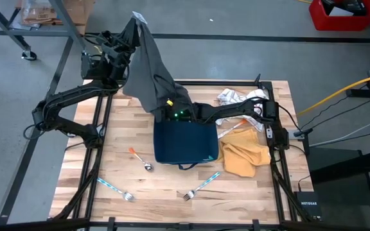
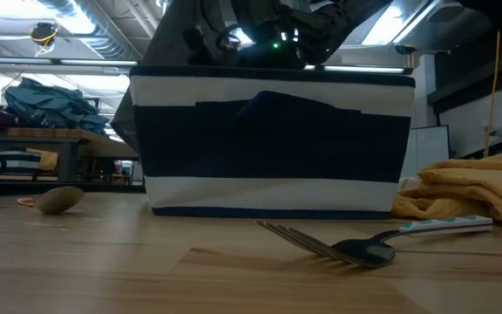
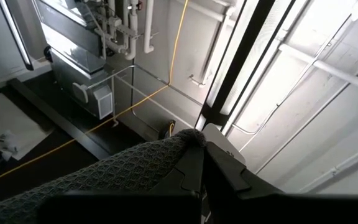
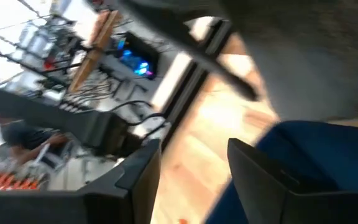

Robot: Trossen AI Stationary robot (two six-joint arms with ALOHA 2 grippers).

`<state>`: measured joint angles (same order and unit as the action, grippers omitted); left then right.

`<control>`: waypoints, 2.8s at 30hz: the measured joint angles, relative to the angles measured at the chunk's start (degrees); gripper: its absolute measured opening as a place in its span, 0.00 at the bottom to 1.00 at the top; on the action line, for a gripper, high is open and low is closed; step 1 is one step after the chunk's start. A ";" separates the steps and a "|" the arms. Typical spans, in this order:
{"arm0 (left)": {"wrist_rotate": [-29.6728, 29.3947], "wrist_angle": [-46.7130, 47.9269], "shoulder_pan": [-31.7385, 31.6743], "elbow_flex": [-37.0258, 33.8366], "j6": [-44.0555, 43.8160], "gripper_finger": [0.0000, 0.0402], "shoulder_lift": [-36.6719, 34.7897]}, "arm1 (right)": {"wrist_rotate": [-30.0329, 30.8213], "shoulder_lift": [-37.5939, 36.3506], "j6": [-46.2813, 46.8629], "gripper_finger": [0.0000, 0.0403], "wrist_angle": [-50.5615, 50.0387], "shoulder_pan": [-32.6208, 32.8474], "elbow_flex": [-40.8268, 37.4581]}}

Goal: Fold towel
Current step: Fold the gray towel

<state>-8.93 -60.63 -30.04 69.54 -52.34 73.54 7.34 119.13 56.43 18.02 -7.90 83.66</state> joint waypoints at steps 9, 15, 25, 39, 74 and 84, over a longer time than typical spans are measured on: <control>0.01 0.01 0.00 0.00 0.00 0.00 0.00 | 1.67 -0.28 0.44 0.45 -1.05 0.00 -0.04; 0.01 0.04 0.00 0.00 0.00 0.00 0.00 | 5.22 -2.04 -4.84 0.42 -2.07 0.00 2.63; 0.01 0.03 -0.02 0.00 -0.11 0.00 0.00 | 5.71 -2.40 -7.28 0.42 -21.40 0.00 11.20; 0.01 0.03 -0.02 0.00 -0.20 0.00 0.00 | 11.81 -2.09 -7.65 0.42 -27.30 -0.13 13.42; 0.03 -0.12 -1.37 -0.02 2.06 0.00 -1.64 | 4.16 0.33 -12.22 0.02 -21.62 -1.11 16.99; -0.49 0.07 -8.75 -0.02 8.19 0.00 -5.03 | 6.90 -4.16 -22.47 0.01 -43.25 -1.11 32.52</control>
<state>-9.43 -60.56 -38.80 69.52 -44.14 68.51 14.25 114.97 33.96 -25.22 -9.02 116.18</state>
